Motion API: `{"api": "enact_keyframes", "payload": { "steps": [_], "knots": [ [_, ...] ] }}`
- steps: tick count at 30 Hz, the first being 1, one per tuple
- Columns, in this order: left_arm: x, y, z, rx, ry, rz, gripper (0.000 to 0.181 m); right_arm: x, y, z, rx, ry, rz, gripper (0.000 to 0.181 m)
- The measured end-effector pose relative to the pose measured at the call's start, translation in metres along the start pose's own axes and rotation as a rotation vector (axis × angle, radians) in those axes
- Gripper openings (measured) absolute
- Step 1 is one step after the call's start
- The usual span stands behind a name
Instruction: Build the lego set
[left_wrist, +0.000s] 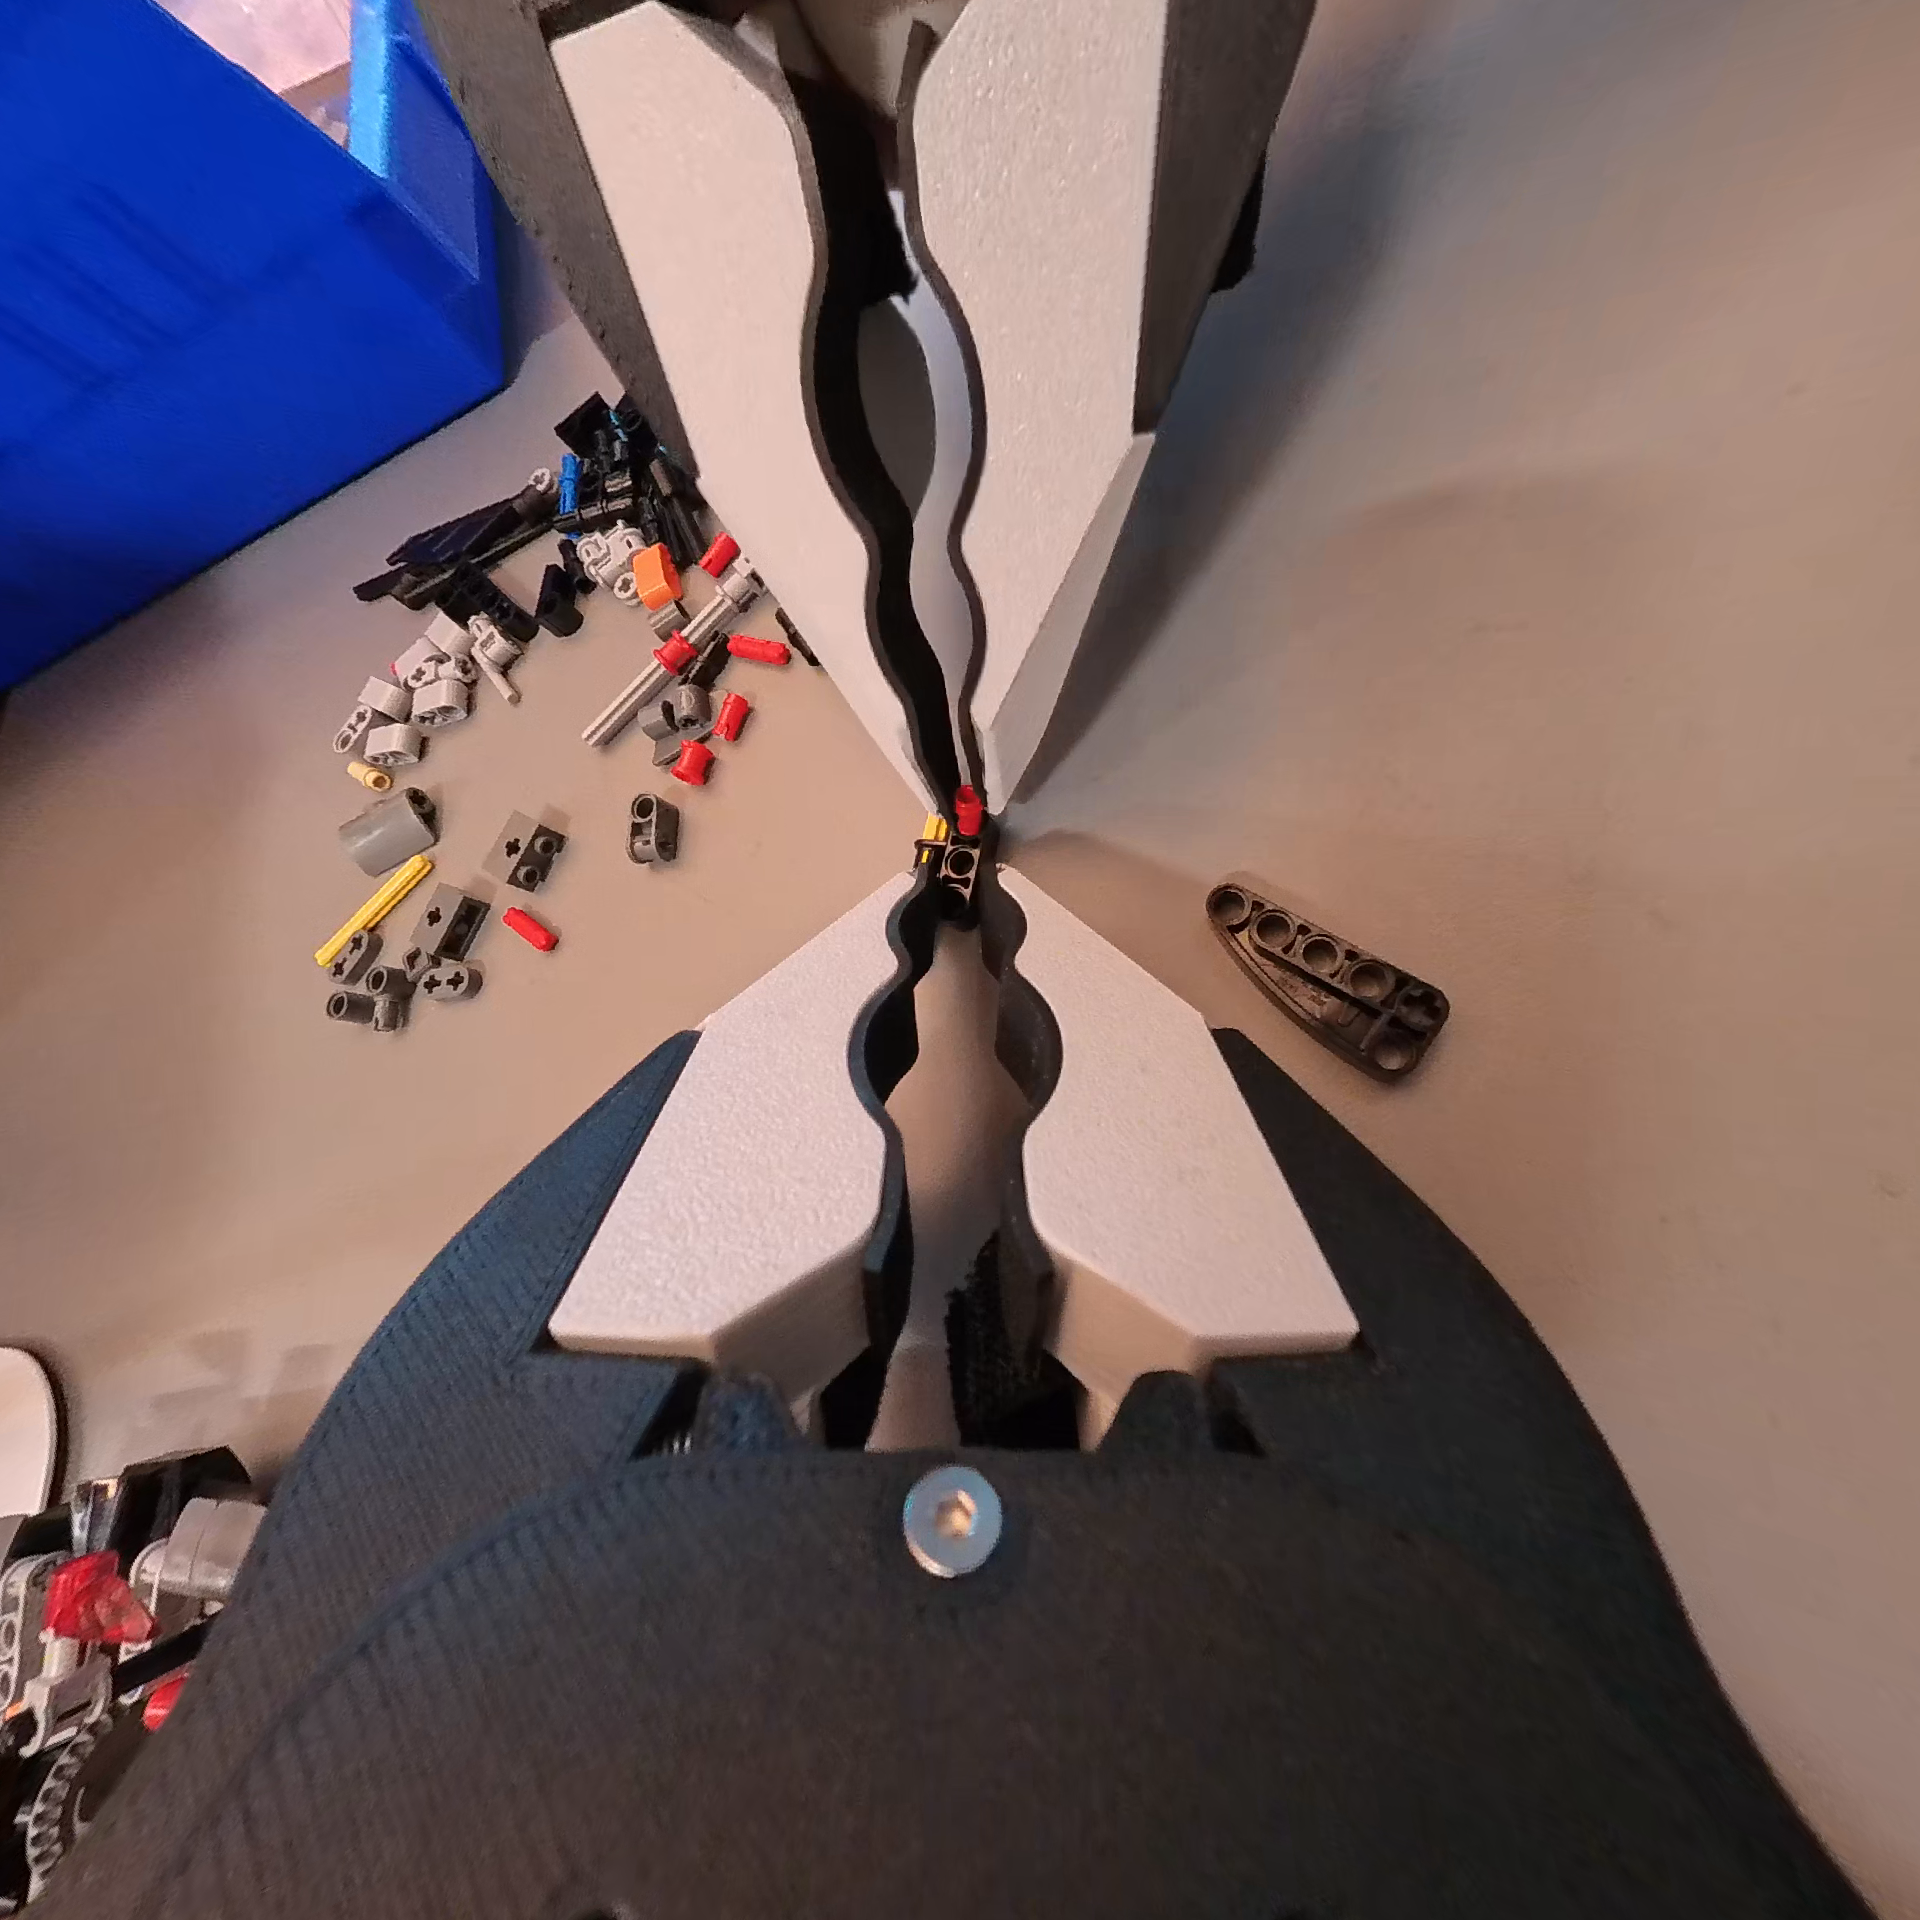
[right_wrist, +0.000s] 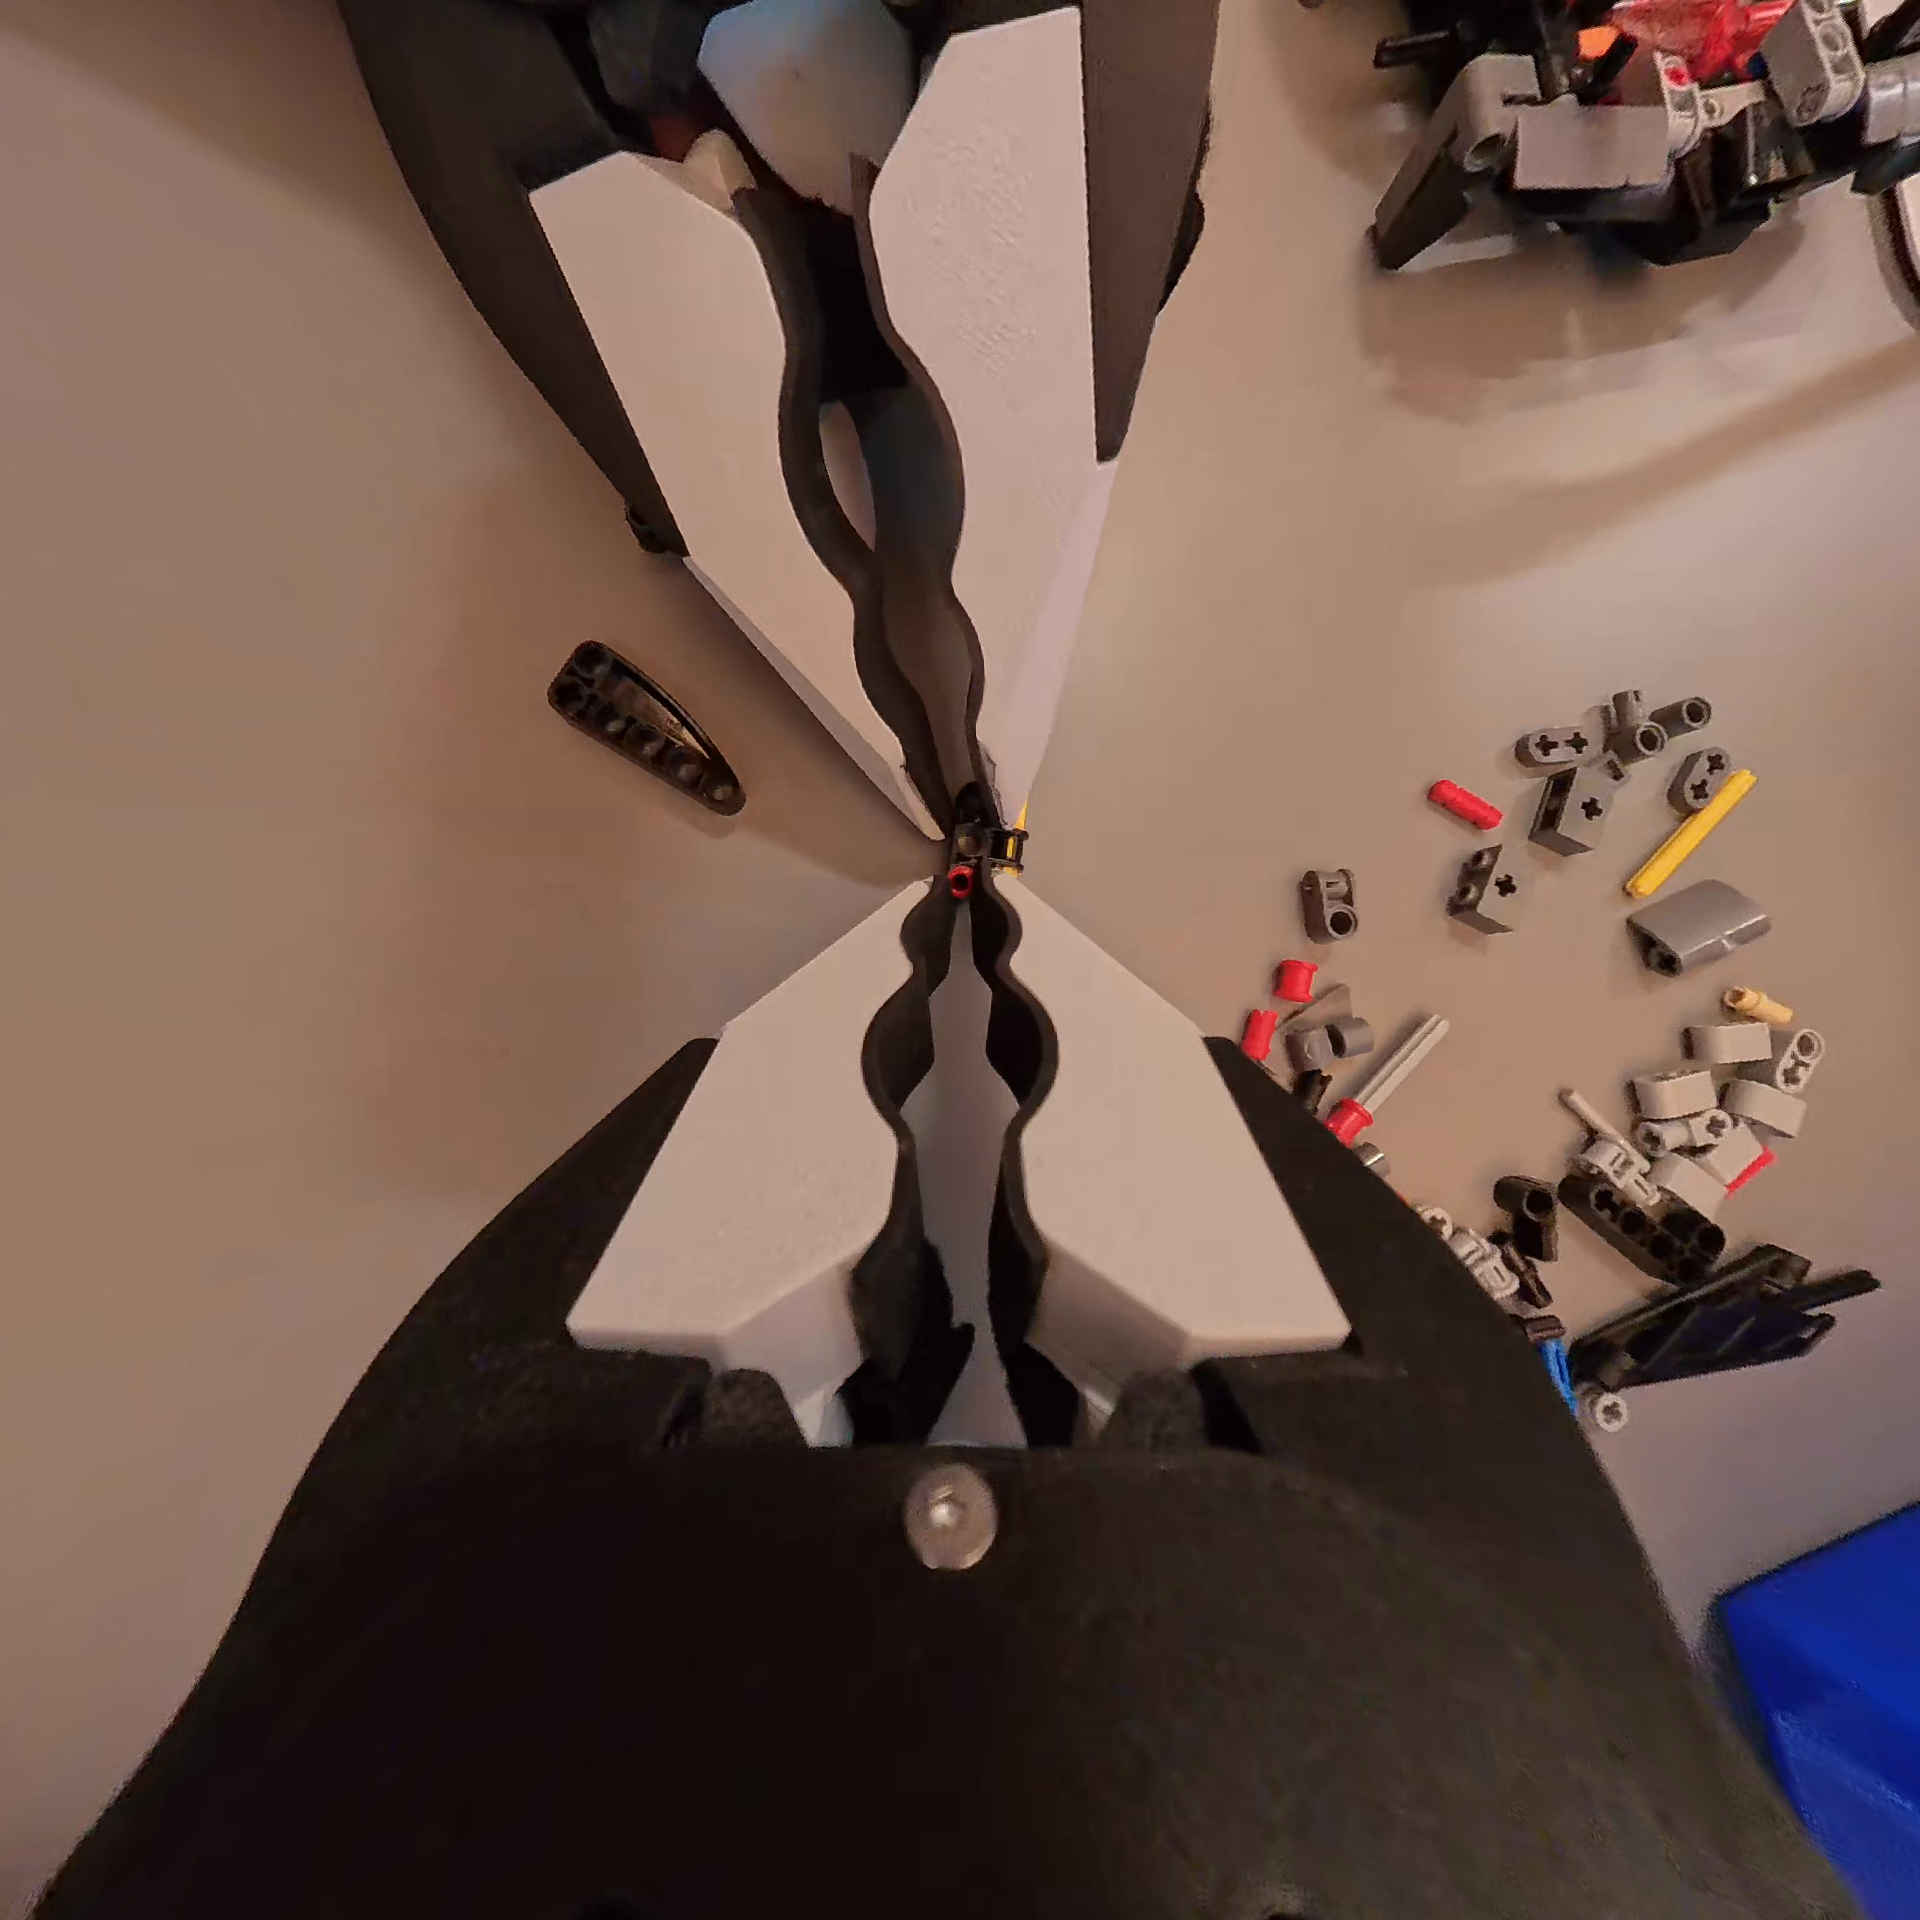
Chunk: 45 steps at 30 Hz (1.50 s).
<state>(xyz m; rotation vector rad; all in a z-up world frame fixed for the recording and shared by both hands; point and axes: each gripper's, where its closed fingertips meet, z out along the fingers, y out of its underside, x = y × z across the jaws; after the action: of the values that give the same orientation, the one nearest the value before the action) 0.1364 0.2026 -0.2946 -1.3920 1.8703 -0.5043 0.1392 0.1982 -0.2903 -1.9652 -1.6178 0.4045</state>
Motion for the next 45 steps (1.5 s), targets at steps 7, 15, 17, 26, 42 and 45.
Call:
{"api": "enact_keyframes", "payload": {
  "steps": [7, 15, 17, 26, 42, 45],
  "knots": [
    [0.000, 0.000, 0.000, 0.000, -0.001, 0.001, 0.007, 0.000, -0.001, 0.002, -0.054, -0.016, 0.004, 0.002],
    [0.000, 0.000, 0.000, 0.000, -0.001, 0.002, 0.007, 0.000, 0.000, 0.002, 0.052, -0.089, 0.103, 0.002],
    [0.000, 0.000, 0.000, 0.000, 0.000, 0.001, 0.007, 0.000, 0.001, 0.002, 0.058, -0.097, 0.110, 0.002],
    [0.000, 0.000, 0.000, -0.002, 0.001, -0.004, 0.007, 0.000, 0.001, 0.003, -0.078, -0.133, 0.095, 0.002],
    [0.000, 0.000, 0.000, -0.001, -0.003, -0.002, 0.006, 0.009, -0.006, -0.004, 0.108, -0.135, 0.372, 0.009],
    [0.000, 0.000, 0.000, -0.001, -0.003, -0.003, 0.007, 0.010, 0.000, -0.002, 0.082, -0.131, 0.370, 0.001]
  ]
}}
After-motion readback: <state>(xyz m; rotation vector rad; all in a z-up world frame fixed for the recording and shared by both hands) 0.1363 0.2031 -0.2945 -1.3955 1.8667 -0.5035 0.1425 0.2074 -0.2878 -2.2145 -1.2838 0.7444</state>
